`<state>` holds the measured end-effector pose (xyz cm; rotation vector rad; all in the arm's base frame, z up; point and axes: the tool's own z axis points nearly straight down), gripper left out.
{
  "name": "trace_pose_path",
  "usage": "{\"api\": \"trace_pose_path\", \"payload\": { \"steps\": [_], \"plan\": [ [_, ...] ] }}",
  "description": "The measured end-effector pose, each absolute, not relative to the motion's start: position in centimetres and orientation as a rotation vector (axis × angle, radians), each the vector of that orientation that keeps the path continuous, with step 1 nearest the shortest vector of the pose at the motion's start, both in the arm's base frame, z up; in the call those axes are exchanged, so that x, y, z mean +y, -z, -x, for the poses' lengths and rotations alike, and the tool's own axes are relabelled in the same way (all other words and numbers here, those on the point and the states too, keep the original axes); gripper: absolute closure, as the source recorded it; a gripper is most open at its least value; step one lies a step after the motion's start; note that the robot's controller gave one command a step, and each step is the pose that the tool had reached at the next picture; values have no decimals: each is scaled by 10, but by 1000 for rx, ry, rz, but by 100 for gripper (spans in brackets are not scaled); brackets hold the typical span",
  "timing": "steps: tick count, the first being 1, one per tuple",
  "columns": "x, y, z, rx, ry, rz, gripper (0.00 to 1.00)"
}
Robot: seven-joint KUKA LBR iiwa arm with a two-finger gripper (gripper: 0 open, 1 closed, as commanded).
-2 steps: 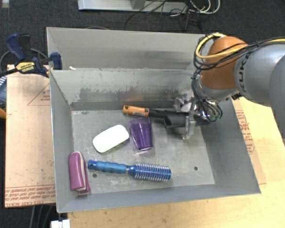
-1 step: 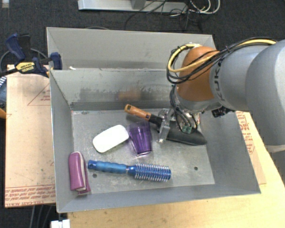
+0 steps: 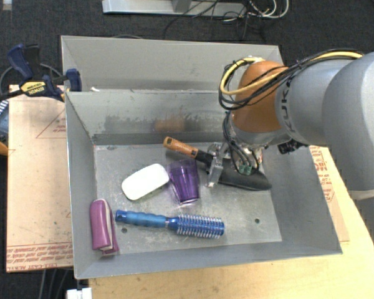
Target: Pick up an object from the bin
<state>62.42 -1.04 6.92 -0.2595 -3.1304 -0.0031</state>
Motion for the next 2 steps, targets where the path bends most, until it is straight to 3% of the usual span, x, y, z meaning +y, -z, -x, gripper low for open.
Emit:
{"api": "trace_pose_path", "payload": {
  "steps": [1, 2],
  "plan": [
    [-16, -148, -623, -3129, 3, 236, 100],
    [-49, -174, -632, -3140, 2, 180, 100]
  ]
}}
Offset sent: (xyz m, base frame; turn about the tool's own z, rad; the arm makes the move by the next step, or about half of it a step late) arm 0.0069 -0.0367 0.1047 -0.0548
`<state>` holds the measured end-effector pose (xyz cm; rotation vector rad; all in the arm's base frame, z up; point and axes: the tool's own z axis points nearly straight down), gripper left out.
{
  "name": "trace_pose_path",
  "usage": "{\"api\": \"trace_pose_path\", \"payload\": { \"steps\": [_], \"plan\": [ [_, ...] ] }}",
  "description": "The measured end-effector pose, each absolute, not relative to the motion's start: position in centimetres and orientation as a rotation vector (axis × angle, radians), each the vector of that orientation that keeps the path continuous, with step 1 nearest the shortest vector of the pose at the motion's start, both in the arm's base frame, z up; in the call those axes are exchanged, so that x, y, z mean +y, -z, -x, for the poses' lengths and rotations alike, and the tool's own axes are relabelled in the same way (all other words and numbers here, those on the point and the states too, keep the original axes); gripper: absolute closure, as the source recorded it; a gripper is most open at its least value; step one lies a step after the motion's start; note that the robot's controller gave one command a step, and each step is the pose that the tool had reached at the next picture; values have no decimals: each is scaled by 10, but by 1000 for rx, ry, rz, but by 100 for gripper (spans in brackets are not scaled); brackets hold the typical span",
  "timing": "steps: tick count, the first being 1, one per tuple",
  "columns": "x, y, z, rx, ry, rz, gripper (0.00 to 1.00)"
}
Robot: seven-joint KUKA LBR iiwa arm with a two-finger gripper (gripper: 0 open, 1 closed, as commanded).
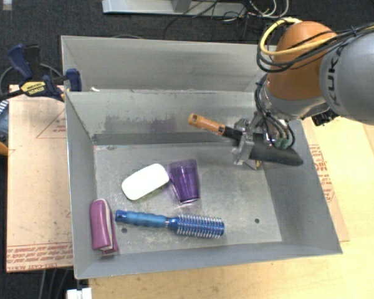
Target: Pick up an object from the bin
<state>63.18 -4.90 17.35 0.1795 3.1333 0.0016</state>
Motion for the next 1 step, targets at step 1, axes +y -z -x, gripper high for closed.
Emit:
{"api": "trace_pose_path", "payload": {
  "steps": [1],
  "plan": [
    [-41, -255, -638, 3136, -4, -225, 100]
  ]
}}
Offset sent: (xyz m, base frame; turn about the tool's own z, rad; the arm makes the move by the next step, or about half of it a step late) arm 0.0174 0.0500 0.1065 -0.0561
